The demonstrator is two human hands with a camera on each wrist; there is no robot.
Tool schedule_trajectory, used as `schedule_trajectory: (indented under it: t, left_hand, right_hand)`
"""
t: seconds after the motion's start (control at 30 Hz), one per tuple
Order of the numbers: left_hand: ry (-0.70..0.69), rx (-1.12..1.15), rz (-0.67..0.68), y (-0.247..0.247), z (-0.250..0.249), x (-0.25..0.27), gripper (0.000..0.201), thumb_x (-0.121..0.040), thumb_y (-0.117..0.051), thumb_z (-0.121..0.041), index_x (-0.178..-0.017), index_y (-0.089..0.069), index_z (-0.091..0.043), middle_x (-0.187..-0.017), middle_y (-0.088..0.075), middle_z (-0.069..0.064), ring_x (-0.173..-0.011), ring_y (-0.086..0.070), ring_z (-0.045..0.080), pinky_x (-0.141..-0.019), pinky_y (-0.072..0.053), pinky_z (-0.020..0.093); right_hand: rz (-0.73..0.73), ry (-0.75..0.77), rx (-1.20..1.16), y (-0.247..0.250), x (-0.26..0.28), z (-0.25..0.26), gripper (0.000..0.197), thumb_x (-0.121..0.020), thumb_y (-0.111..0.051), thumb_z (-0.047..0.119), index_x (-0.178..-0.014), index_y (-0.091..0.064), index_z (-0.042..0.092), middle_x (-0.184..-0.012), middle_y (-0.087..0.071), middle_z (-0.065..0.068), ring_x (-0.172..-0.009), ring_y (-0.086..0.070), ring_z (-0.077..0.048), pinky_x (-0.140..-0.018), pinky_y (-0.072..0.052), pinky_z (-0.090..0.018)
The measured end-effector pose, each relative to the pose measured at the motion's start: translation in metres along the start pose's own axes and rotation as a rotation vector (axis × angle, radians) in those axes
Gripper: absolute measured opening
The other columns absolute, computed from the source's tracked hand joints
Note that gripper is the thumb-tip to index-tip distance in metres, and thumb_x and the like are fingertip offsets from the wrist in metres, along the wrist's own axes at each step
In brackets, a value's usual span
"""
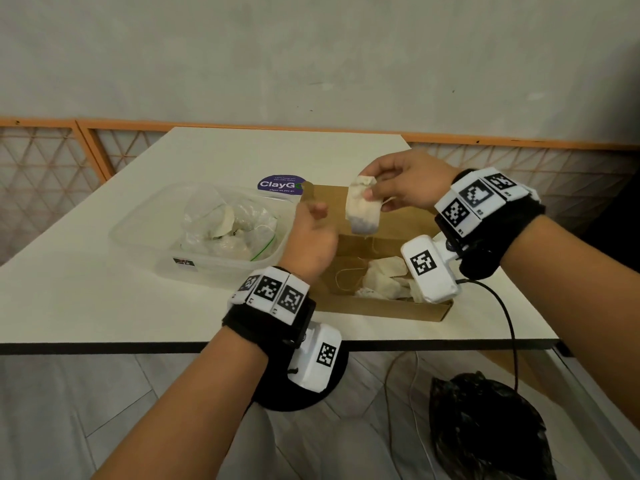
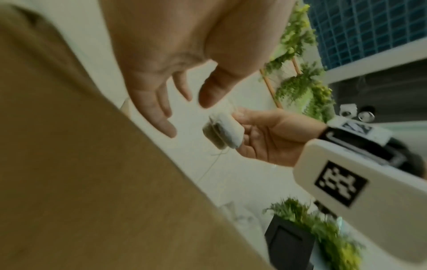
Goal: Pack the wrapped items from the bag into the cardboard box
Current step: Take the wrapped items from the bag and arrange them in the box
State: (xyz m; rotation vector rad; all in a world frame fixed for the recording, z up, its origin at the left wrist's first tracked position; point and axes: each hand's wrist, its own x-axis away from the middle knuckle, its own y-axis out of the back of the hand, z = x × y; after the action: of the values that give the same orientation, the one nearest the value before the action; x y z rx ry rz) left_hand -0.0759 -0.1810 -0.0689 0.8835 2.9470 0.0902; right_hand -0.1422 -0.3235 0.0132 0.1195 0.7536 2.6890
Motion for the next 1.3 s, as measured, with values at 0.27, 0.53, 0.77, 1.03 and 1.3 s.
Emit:
schedule_trajectory:
  t: [0.27,0.53,0.77,1.03,1.3]
  left_hand:
    - [0.237,0.39,0.273,0.0,-0.001,0.009,0.025,-0.099,-0.04,-0.013,-0.116,-0.052,0.001,-0.09,-0.068,0.013,-0.072,-0.071,0.019,-0.049,-0.051,0.019]
    - [0.24,0.391,0.241,-0.002,0.012,0.007,0.017,-0.094,-0.054,-0.019,-0.103,-0.062,-0.007,-0.093,-0.064,0.012,-0.073,-0.062,0.015,-0.051,-0.05,0.016]
    - [0.259,0.465,0.239,-0.001,0.011,0.008,0.017,-0.098,-0.047,-0.018,-0.106,-0.058,-0.008,-0.093,-0.069,0.011,-0.067,-0.071,0.014,-0.048,-0.051,0.017]
    - [0.178,0.325,0.258,-0.003,0.016,0.008,0.018,-0.095,-0.05,-0.011,-0.101,-0.065,-0.017,-0.088,-0.066,0.005,-0.071,-0.061,0.012,-0.054,-0.051,0.017]
    - [0.16,0.291,0.303,-0.005,0.015,0.012,0.018,-0.095,-0.049,-0.009,-0.101,-0.066,-0.013,-0.082,-0.066,0.007,-0.059,-0.062,0.007,-0.049,-0.05,0.016]
  right_hand:
    - [-0.086,-0.018,-0.081,-0.028,0.009,-0.014,0.016,-0.083,-0.066,0.006,-0.095,-0.061,0.016,-0.078,-0.065,0.002,-0.073,-0.063,-0.008,-0.06,-0.052,-0.019]
    - [-0.335,-0.115,-0.241,-0.056,0.026,-0.049,0.013,-0.079,-0.072,0.016,-0.088,-0.068,0.009,-0.071,-0.063,0.0,-0.048,-0.052,-0.001,-0.054,-0.042,-0.018]
    - [-0.423,-0.065,-0.375,-0.046,0.041,-0.048,0.019,-0.081,-0.069,0.008,-0.1,-0.064,0.005,-0.073,-0.063,0.001,-0.044,-0.055,0.007,-0.048,-0.043,-0.008]
    - [-0.281,-0.061,-0.391,-0.046,0.042,-0.041,0.012,-0.079,-0.07,0.005,-0.087,-0.061,0.006,-0.075,-0.063,-0.006,-0.058,-0.053,-0.016,-0.053,-0.048,-0.019]
    - [-0.255,-0.096,-0.209,-0.051,0.03,-0.044,0.034,-0.08,-0.07,0.005,-0.109,-0.056,0.017,-0.078,-0.057,0.001,-0.067,-0.06,-0.021,-0.059,-0.054,-0.028]
